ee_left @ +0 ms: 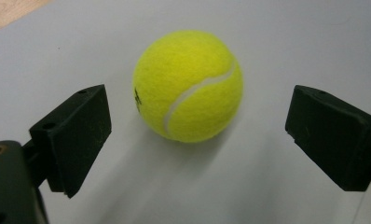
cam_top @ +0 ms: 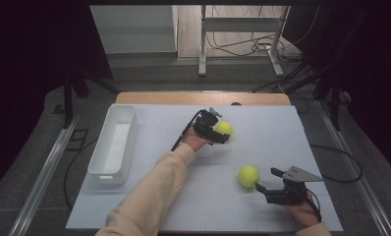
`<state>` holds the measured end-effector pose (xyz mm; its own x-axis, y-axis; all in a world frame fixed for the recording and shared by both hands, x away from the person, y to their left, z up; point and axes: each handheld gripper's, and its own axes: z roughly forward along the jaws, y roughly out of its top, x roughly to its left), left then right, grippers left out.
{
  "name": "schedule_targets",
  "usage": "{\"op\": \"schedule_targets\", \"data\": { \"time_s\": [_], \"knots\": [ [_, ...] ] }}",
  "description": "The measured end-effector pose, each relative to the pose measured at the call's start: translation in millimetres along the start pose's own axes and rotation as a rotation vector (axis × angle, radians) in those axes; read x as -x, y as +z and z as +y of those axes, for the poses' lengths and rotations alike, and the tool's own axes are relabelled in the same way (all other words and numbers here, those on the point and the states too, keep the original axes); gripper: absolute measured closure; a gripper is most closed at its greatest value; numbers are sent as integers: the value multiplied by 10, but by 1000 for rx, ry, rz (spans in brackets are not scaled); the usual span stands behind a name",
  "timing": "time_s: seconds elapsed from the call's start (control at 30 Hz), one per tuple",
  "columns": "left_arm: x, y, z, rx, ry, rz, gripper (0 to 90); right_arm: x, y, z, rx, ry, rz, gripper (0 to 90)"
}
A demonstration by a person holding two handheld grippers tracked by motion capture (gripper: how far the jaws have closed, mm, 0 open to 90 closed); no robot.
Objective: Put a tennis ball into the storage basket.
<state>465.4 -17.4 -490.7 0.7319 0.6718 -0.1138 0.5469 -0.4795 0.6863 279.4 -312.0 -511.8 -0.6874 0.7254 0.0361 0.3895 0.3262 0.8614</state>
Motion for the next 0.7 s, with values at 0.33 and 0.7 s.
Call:
{"op": "schedule_targets", "data": {
  "time_s": [0.33, 0.7],
  "knots": [
    [-63, 112, 49, -2, -27, -11, 77, 10, 7, -5, -6, 5, -2, 144],
    [-60, 230, 116, -17, -26, -17, 77, 11, 6, -6, -3, 5, 2, 143]
  ]
}}
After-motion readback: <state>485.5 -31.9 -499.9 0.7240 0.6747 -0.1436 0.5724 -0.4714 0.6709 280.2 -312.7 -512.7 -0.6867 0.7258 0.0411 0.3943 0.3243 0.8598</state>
